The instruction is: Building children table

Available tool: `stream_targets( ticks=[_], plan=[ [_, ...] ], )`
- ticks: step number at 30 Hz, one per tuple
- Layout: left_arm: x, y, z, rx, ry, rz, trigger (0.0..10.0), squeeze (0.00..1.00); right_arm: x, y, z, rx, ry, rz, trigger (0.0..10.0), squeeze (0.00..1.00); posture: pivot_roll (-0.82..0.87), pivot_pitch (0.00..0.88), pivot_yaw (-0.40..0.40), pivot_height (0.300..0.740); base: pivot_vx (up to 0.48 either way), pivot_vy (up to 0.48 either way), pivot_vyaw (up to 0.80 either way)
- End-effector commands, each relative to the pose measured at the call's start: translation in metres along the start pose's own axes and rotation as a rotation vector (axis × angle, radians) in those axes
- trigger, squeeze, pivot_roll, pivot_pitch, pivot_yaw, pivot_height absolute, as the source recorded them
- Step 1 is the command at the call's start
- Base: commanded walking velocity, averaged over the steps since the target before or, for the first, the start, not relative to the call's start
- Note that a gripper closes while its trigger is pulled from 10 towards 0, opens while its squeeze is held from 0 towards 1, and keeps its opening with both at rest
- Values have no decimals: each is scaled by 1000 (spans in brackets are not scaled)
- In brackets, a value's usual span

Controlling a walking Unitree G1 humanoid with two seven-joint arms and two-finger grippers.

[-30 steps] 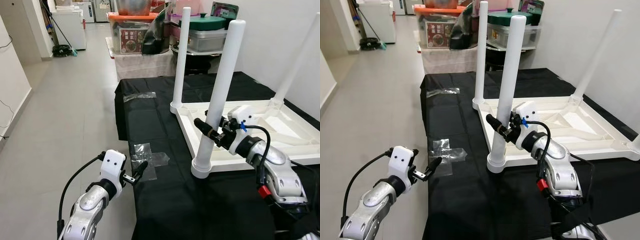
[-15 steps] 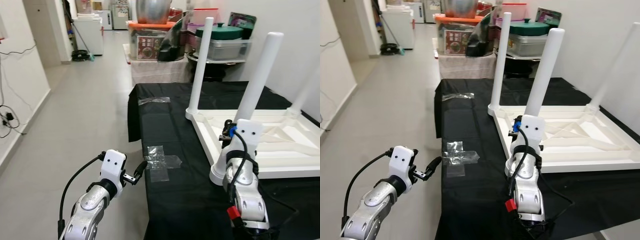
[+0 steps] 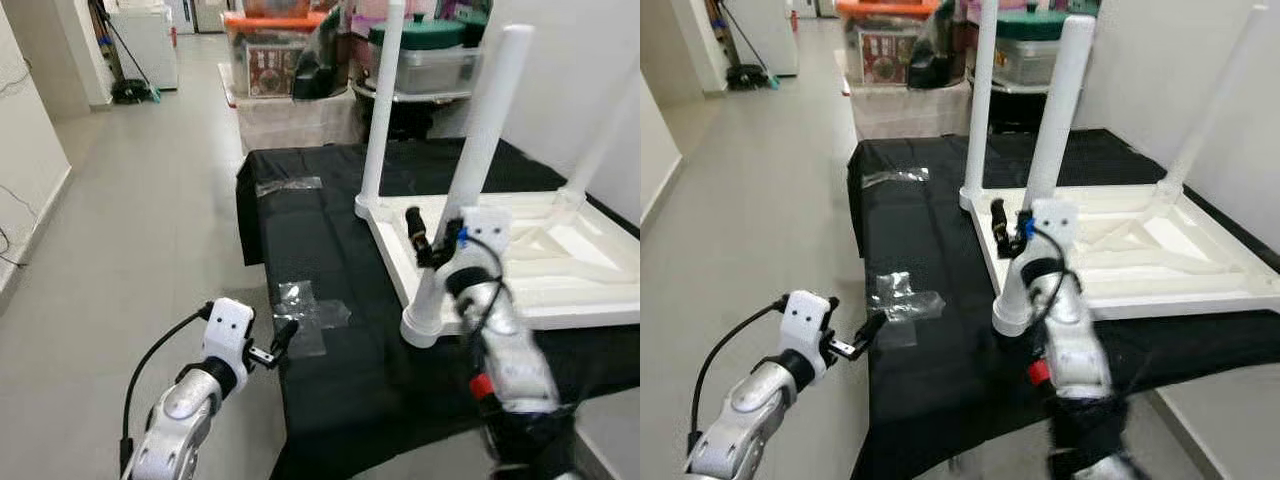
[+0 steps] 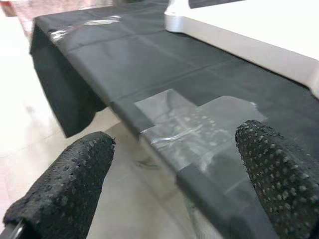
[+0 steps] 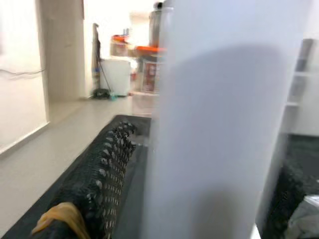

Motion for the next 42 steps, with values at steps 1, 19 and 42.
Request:
stream_targets(
  ticks=[1, 19, 42],
  plan=[
    [-3, 0, 0, -10, -17, -14, 10000, 0, 1, 0, -2, 110, -12, -30, 10000, 0, 45, 0, -39, 740, 0, 0, 0],
    [-3, 3, -1, -10, -19, -15, 10000, 0, -44, 9, -8, 302, 53, -277, 0, 0, 59, 0, -43, 740, 0, 0, 0],
    [-5, 3, 3, -13, -10, -25, 10000, 0, -68, 8, -56, -237, -18, -203, 10000, 1000, 55, 0, -43, 740, 0, 0, 0]
  ],
)
Point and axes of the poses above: a point about 5 cm out from each wrist's last joint towards the gripper, its own y axis pointing back from the gripper into the wrist, its own x axis along the axis of the wrist's last joint, z = x × y, the point moved 5 cm from there along -y, pointing out of the wrist towards the gripper, and after that the axes turned 15 degrees about -y, right-handed, at the moved point
